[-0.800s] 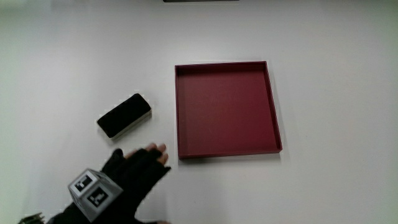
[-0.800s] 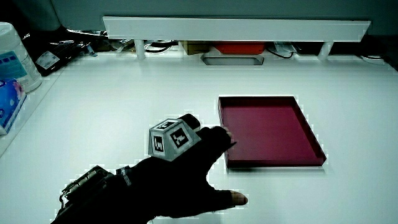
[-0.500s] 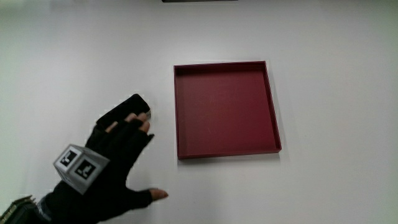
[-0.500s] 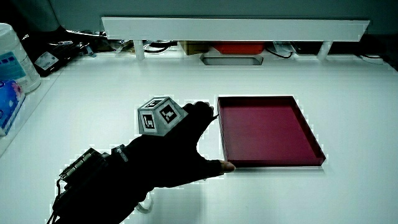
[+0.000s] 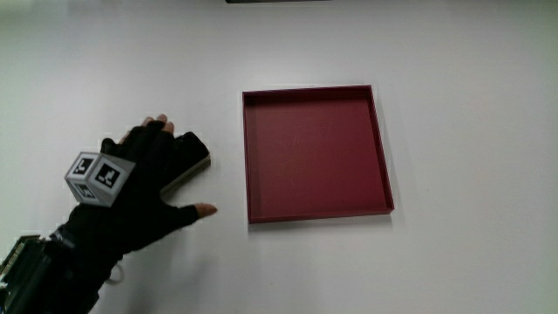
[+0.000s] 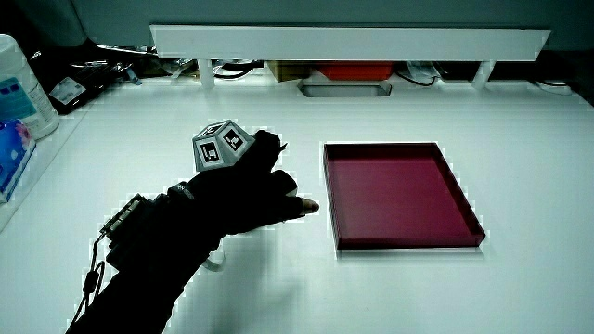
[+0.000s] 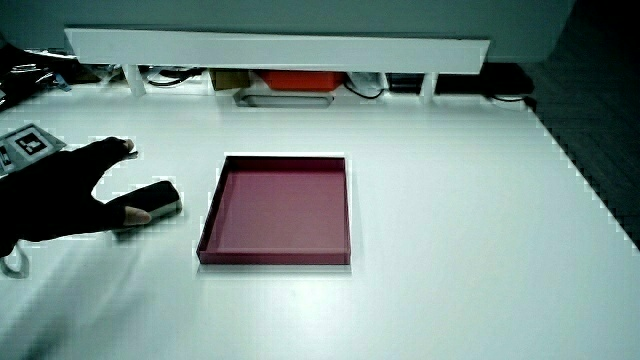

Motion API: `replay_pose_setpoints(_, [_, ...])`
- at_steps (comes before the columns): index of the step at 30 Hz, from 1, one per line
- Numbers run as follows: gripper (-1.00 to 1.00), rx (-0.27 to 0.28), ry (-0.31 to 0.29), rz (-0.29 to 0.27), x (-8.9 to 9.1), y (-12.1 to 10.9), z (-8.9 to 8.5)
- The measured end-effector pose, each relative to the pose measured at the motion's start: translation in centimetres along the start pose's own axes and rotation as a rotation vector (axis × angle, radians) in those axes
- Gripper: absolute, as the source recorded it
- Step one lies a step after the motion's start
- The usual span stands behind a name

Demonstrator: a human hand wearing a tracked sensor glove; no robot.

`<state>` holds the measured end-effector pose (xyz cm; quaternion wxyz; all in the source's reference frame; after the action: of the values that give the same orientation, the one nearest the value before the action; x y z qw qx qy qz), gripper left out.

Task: Place eraser

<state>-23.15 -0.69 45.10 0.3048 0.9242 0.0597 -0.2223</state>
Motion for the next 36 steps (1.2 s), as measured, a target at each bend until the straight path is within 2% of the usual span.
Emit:
replay_pose_setpoints(3, [0.00,-0.028,-0.031,0.047,-1.2,1.1,-0.3])
replay_pose_setpoints(4, [0.00,-0.009,-0.025,0.093,-0.3,0.9,0.4])
replay_pose_setpoints(5, [0.00,-0.042,-0.036,0.080,-1.7,1.7,-0.4])
replay_pose_setpoints(6, [0.00,-0.051,-0.044,0.096,-2.1,2.1,-0.5])
replay_pose_setpoints(16, [0.00,-0.116,0.006,0.208,-3.4,4.6,-1.9])
replay_pose_setpoints(19, [0.00,-0.114,0.029,0.259,-3.4,4.8,-2.2])
replay_pose_setpoints(24, [0.00,-0.130,0.047,0.275,-3.9,5.2,-2.8])
replay_pose_setpoints(29, [0.00,-0.133,0.050,0.272,-3.7,5.0,-2.7])
replay_pose_setpoints(34, [-0.26,-0.109,0.051,0.256,-3.7,4.9,-2.7])
replay_pose_setpoints(36, [-0.37,-0.101,0.056,0.222,-4.1,5.0,-2.8])
